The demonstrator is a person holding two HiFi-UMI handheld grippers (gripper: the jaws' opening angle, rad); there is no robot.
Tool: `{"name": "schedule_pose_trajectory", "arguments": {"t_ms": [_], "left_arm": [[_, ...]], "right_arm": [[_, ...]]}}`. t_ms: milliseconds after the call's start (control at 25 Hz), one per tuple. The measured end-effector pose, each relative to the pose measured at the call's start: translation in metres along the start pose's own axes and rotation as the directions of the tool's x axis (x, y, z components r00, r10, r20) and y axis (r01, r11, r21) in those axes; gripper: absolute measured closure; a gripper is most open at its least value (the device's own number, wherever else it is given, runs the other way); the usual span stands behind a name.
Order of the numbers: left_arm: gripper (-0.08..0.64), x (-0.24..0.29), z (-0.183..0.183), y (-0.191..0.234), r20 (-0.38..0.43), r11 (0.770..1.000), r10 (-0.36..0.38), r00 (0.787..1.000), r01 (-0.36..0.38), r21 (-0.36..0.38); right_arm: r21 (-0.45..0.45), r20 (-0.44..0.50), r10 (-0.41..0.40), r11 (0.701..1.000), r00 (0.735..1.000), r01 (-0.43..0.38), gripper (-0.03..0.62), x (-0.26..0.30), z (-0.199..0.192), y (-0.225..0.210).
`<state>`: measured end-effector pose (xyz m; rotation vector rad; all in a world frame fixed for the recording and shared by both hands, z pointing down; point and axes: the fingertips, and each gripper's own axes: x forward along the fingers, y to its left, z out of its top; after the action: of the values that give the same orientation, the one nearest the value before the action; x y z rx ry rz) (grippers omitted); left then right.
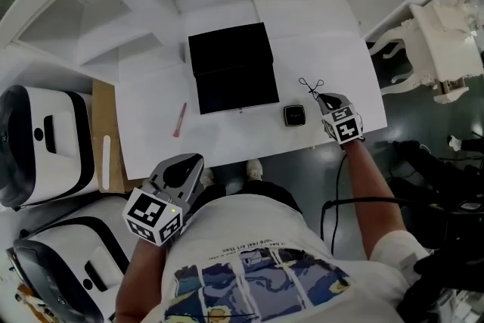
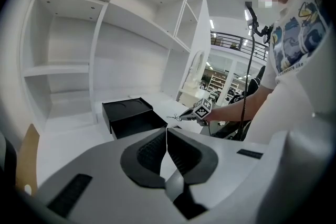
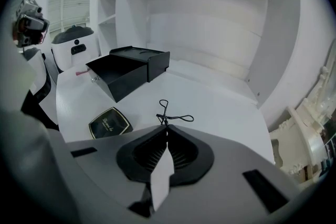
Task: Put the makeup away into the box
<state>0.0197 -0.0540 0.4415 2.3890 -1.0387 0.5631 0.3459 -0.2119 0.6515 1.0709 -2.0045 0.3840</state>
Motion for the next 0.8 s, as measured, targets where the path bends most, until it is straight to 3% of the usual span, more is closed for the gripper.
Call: {"name": "schedule_pose_trajectory", "arguments": {"t_ms": [400,800], "left_arm": [[0.545,-0.013,0.000,0.015,0.021,0.999,-0.052,0.998,0.052,0.013],[0.545,-0.030,0.001,0.029,0.065,0.996,-0.086,0.994,0.084,0.036]], "right_arm": [[0.019,0.062,-0.017,1.000,0.998,0.016,0.563,-0.045,0.050,0.030],[-0.054,0.087,0.053,0.997,0.995,-0.048,0.563,-0.045,0.108,0.100]]}}
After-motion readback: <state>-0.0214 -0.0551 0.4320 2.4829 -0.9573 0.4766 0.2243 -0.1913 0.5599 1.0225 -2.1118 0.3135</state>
